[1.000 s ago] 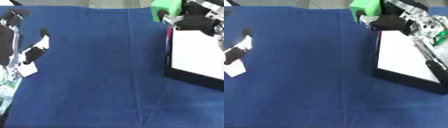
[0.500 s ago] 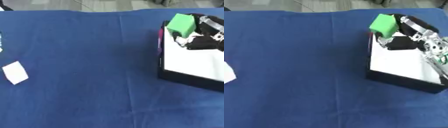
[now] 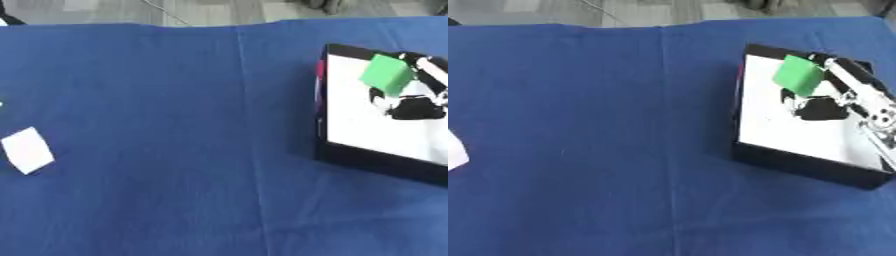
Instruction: Pick up the objects with one hand, pass them to the other hand, and then place them into the box on the other side of the table.
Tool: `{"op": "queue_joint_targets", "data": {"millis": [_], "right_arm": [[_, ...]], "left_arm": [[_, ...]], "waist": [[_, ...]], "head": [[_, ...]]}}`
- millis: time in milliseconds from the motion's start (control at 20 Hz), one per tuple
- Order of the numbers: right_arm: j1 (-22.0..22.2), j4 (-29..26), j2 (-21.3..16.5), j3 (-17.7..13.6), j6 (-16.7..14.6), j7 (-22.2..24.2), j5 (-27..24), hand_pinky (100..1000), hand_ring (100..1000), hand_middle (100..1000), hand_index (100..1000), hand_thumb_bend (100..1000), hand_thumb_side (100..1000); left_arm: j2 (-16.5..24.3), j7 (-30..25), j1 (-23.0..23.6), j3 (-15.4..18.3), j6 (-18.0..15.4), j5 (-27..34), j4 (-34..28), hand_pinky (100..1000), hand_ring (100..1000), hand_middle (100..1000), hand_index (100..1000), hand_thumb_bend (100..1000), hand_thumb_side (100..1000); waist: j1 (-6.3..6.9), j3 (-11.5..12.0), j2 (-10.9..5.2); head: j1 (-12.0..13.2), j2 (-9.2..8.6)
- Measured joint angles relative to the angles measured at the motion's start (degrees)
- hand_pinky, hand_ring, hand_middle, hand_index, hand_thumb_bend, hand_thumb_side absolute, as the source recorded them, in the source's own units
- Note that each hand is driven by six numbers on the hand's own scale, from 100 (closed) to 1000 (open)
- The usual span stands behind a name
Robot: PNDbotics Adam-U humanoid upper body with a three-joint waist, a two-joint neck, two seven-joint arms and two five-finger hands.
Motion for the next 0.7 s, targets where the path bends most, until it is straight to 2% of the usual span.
{"op": "queue_joint_targets", "data": {"millis": [250,550,700], "right_arm": [[-0.69,4.39,-0.10,0.00,-2.76,1.91,5.32,984,1000,961,994,358,100],[-1.33,7.69,-0.36,-0.42,-6.30,7.97,10.07,1000,1000,1000,1000,381,100],[-1.45,8.49,-0.36,-1.02,-6.57,8.50,11.43,1000,1000,994,1000,382,100]], "left_arm": [[0.04,0.12,0.19,0.15,0.39,0.23,0.00,840,733,740,820,131,523],[0.48,0.21,0.46,0.16,0.87,0.23,0.02,840,729,734,820,128,527],[0.48,0.29,0.64,0.16,1.14,0.23,0.02,838,725,729,819,129,527]], "waist": [[-0.01,0.26,0.03],[-0.02,0.32,0.06],[-0.04,0.34,0.07]], "head": [[0.02,-0.01],[0.08,-0.01],[0.27,-0.01]]}}
